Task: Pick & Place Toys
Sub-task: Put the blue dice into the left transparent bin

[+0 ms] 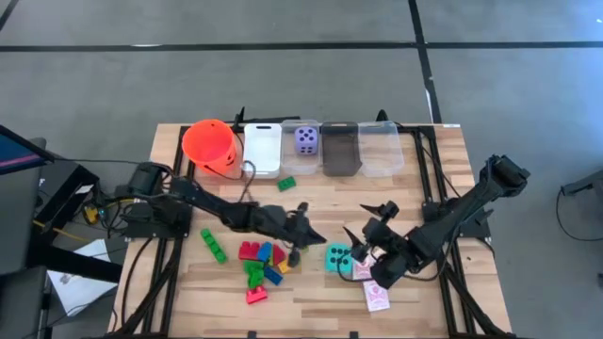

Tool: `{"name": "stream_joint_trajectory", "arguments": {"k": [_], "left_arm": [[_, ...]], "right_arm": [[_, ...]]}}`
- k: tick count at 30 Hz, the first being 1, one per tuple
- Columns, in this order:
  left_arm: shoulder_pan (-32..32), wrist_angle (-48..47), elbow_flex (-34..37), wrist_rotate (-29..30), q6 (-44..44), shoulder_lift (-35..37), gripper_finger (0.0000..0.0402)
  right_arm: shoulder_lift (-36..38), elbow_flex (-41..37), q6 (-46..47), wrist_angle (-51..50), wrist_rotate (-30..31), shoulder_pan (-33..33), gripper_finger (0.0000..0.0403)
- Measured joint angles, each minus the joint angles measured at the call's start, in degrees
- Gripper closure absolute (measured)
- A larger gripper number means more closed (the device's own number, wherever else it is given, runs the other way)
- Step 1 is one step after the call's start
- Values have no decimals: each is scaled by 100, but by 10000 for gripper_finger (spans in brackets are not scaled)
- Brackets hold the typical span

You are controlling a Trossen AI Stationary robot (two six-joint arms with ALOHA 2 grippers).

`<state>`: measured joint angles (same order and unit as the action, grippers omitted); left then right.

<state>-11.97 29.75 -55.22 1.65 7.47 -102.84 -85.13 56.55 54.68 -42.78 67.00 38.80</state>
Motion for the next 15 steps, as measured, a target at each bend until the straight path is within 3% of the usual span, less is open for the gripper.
{"name": "stream_joint_trajectory", "arguments": {"k": [4,8,15], "left_arm": [[-53,-1041,-717,-244,-58,-297,402],[-148,-982,-1070,-760,-254,-567,402],[-199,-768,-1394,-802,-425,-1029,402]], "right_arm": [[-162,-2,493,-483,120,143,29],[-155,1,867,-835,162,158,29],[-155,0,1005,-880,162,158,29]]}}
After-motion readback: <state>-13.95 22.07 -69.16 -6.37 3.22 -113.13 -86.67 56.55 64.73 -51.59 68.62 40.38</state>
